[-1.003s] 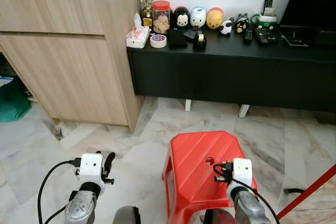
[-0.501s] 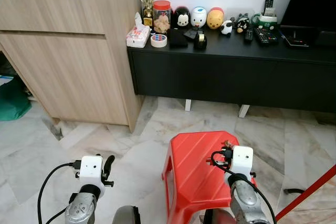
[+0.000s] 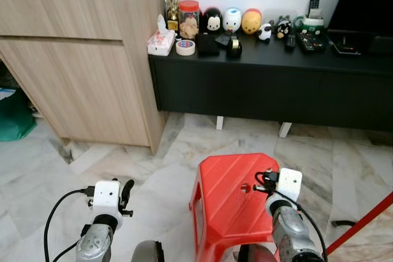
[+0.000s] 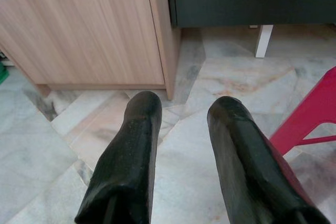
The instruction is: Hang keys on a hook
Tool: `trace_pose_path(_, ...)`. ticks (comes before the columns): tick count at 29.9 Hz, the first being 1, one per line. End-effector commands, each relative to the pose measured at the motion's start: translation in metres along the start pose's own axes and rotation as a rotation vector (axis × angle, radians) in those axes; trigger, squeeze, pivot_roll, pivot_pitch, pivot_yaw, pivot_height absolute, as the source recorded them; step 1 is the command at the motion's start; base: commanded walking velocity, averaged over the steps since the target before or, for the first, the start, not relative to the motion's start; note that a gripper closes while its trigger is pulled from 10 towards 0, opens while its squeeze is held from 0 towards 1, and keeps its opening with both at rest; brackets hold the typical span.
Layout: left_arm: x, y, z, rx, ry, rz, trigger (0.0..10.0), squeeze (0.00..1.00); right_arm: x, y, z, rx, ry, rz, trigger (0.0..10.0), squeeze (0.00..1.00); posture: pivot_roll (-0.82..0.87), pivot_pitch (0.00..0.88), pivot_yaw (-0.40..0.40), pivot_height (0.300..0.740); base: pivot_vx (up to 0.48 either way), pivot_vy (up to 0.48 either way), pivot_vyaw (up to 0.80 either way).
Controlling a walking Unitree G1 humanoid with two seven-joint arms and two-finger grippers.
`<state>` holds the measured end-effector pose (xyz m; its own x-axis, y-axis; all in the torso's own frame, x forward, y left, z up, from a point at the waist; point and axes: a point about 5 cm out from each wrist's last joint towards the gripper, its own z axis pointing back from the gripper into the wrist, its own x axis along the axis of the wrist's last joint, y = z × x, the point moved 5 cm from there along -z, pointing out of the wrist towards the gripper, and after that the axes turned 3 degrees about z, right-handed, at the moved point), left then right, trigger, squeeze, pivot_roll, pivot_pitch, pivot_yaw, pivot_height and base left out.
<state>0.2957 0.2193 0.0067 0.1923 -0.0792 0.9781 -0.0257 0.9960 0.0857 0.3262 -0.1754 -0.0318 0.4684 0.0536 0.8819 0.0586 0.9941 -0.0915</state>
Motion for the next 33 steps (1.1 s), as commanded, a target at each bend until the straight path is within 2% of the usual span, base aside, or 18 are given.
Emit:
trace_pose_path(1, -0.004, 0.001, 0.001, -0.003, 0.017, -0.017, 10.0, 0.00, 0.002, 0.010, 0.000, 0.043, -0.013, 0.106, 10.0, 0.00, 0.07, 0.000, -0.032, 0.613, 0.000, 0.000, 0.00)
trace_pose_path(2, -0.004, 0.000, 0.001, -0.003, 0.017, -0.017, 10.0, 0.00, 0.007, 0.014, 0.001, 0.067, -0.051, 0.038, 10.0, 0.00, 0.07, 0.000, -0.033, 0.613, 0.000, 0.000, 0.00)
trace_pose_path(4, -0.005, 0.000, 0.001, -0.005, 0.016, -0.015, 10.0, 0.00, 0.008, 0.013, 0.001, 0.058, -0.058, -0.066, 10.0, 0.00, 0.07, 0.000, -0.034, 0.613, 0.000, 0.000, 0.00)
trace_pose_path(10, -0.005, -0.001, 0.001, -0.006, 0.018, -0.014, 10.0, 0.00, 0.003, 0.014, 0.002, 0.061, -0.042, -0.084, 10.0, 0.00, 0.08, 0.000, -0.033, 0.638, 0.000, 0.000, 0.00)
trace_pose_path(24, -0.009, 0.001, 0.002, -0.002, 0.031, -0.013, 10.0, 0.00, -0.009, 0.016, 0.005, 0.075, -0.009, -0.080, 10.0, 0.00, 0.08, 0.000, -0.034, 0.733, 0.000, 0.000, 0.00)
trace_pose_path(29, -0.014, 0.002, 0.003, 0.001, 0.047, -0.013, 10.0, 0.00, -0.016, 0.015, 0.006, 0.089, 0.023, -0.001, 10.0, 0.00, 0.07, 0.000, -0.035, 0.740, 0.000, 0.000, 0.00)
trace_pose_path(32, -0.015, 0.002, 0.003, 0.002, 0.053, -0.013, 10.0, 0.00, -0.038, 0.014, 0.008, 0.111, 0.153, 0.110, 10.0, 0.00, 0.07, 0.000, -0.036, 0.740, 0.000, 0.000, 0.00)
trace_pose_path(33, -0.016, 0.003, 0.003, 0.003, 0.055, -0.013, 10.0, 0.00, -0.053, 0.018, 0.012, 0.176, 0.245, 0.179, 10.0, 0.00, 0.06, 0.000, -0.037, 0.740, 0.000, 0.000, 0.00)
